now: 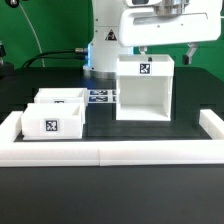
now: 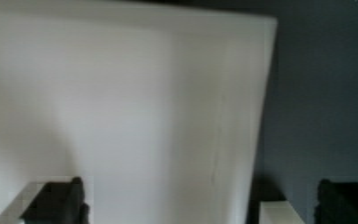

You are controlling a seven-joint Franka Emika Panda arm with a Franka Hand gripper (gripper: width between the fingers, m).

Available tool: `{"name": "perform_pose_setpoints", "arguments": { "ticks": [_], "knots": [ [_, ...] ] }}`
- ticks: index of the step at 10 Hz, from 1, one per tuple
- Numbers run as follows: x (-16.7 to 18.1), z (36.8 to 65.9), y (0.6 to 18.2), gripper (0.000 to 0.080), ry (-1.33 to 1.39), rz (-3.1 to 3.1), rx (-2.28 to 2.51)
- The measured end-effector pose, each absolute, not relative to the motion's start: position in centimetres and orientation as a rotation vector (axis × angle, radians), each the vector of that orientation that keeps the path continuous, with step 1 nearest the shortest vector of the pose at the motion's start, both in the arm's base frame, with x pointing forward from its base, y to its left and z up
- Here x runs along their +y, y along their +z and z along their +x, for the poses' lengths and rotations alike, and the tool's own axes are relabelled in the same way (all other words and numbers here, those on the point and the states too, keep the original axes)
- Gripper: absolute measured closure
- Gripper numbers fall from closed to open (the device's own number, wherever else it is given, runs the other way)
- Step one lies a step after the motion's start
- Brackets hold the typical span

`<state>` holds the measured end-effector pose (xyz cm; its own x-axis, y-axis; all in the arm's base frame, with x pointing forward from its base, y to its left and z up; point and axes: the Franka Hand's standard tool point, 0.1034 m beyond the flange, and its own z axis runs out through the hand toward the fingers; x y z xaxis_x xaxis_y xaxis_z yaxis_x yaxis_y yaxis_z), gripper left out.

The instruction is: Assemble drawer

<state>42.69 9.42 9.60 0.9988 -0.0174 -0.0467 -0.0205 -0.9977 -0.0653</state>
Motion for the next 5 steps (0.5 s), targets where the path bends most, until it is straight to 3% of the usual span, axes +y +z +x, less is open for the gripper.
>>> {"name": "perform_pose_setpoints", "arguments": {
  "ticks": [1,2,3,5],
  "knots": [
    [9.43,42.76,9.62,0.0150,0.064,-3.075,0.033],
    [9.41,42.77,9.62,0.0273,0.064,-3.075,0.034],
    [9.40,42.77,9.61,0.0273,0.064,-3.075,0.034],
    [9.40,42.77,9.61,0.0547,0.064,-3.075,0.034]
  ]
}}
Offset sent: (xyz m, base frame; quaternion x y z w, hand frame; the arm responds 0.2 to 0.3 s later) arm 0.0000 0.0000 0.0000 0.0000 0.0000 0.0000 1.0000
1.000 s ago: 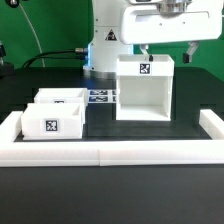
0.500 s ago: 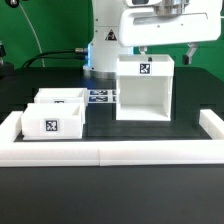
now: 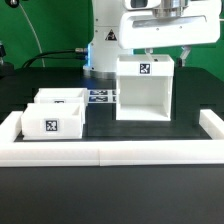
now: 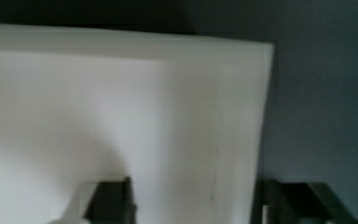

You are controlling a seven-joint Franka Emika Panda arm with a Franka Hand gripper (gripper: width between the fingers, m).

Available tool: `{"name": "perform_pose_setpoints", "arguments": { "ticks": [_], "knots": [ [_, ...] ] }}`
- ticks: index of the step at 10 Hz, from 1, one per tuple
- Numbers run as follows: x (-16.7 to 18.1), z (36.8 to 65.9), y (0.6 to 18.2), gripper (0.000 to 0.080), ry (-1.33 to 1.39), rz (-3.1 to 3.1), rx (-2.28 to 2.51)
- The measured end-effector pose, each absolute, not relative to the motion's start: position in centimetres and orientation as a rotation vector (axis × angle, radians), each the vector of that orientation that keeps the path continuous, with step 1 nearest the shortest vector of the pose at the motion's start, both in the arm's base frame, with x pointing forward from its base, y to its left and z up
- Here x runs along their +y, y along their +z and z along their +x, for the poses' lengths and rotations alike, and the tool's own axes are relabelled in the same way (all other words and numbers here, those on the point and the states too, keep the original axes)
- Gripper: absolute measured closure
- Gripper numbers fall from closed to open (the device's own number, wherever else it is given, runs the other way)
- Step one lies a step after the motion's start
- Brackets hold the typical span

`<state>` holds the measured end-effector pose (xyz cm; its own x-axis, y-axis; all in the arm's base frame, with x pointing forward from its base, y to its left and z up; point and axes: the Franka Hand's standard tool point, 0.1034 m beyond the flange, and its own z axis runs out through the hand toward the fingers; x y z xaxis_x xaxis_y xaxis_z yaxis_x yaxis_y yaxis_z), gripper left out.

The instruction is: Assemble drawer

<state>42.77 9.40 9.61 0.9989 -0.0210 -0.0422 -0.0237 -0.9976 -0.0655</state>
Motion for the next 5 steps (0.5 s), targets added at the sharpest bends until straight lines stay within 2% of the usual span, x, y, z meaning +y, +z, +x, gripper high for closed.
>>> {"name": "perform_pose_setpoints", "arguments": {
  "ticks": [1,2,3,5],
  "knots": [
    [9.40,42.77,9.61,0.0547,0.064,-3.075,0.034],
    [9.40,42.77,9.61,0.0721,0.064,-3.075,0.034],
    [9.40,42.86,9.67,0.0762,0.061,-3.075,0.034],
    [9.39,42.87,9.67,0.0762,0.061,-3.075,0.034]
  ]
}}
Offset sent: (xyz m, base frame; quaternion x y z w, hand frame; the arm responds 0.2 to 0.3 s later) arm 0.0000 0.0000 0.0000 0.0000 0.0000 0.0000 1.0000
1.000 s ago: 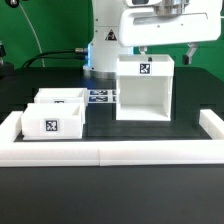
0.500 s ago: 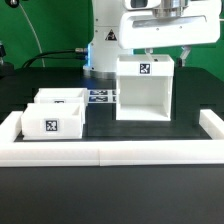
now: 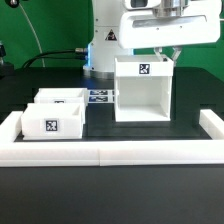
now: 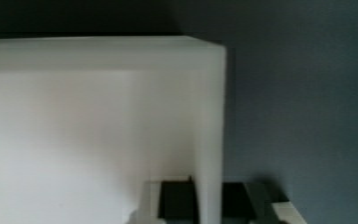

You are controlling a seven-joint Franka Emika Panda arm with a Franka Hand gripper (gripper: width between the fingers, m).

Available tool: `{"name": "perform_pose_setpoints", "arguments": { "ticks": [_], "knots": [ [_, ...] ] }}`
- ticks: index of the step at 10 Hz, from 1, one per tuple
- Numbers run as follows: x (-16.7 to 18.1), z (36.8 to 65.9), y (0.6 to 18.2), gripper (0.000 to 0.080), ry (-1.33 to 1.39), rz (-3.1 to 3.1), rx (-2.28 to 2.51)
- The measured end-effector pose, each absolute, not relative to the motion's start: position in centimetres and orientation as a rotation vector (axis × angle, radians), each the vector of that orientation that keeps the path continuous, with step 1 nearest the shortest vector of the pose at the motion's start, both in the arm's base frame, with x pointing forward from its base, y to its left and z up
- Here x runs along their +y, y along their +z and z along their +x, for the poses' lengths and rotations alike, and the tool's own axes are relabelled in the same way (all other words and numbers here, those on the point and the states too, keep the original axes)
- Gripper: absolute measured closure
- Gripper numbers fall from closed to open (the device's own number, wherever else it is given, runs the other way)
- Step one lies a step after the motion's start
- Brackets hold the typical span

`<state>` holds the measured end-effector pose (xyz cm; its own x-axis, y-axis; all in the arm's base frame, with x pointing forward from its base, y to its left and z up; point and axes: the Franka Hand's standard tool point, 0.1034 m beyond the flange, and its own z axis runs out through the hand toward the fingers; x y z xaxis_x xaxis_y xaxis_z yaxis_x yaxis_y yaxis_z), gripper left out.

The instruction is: Assemble drawer

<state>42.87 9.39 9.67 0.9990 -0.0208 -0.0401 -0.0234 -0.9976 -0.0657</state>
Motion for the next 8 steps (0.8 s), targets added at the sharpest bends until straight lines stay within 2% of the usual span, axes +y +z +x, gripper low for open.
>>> {"name": "perform_pose_setpoints", "arguments": {
  "ticks": [4,8],
  "knots": [
    [9.4,43.3,9.6,0.0762,0.060,-3.073,0.010],
    [10.5,49.9,9.7,0.0761,-0.031,-3.046,-0.015]
  ]
}}
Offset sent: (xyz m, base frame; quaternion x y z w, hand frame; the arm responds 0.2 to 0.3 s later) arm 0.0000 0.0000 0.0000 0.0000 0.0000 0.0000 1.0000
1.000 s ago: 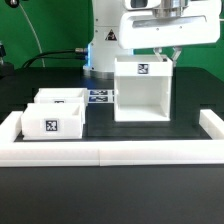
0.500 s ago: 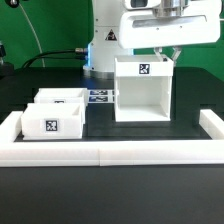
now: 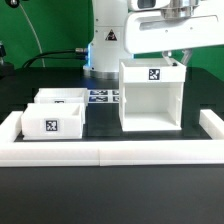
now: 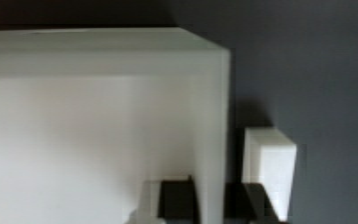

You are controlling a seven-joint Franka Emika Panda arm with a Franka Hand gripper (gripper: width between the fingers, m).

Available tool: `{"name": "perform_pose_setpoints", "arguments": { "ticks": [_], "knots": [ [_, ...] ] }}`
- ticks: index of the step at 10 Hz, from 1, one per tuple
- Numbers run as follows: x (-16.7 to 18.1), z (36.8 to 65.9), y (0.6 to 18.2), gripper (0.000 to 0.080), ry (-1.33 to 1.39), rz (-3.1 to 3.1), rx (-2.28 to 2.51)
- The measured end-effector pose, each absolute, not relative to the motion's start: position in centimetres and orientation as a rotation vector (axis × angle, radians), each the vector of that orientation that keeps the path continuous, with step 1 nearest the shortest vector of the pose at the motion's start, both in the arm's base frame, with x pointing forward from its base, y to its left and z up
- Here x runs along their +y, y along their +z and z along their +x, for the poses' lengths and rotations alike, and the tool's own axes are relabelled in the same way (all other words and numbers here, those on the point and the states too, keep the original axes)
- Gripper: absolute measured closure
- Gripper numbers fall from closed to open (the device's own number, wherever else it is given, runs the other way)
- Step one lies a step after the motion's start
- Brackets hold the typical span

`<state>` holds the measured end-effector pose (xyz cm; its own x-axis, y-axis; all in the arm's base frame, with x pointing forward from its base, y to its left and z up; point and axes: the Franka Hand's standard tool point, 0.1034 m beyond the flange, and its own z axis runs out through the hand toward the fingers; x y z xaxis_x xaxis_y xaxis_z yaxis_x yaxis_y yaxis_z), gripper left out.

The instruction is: Assemble drawer

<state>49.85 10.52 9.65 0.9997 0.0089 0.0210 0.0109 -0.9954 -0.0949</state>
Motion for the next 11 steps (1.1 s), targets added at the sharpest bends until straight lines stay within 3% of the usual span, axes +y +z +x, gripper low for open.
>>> {"name": "perform_pose_setpoints", "arguments": {
  "ticks": [5,11],
  "knots": [
    [11.6,56.3,9.7,0.0757,-0.146,-3.016,-0.013],
    [11.7,56.8,10.0,0.0757,-0.169,-3.008,0.083]
  ]
}}
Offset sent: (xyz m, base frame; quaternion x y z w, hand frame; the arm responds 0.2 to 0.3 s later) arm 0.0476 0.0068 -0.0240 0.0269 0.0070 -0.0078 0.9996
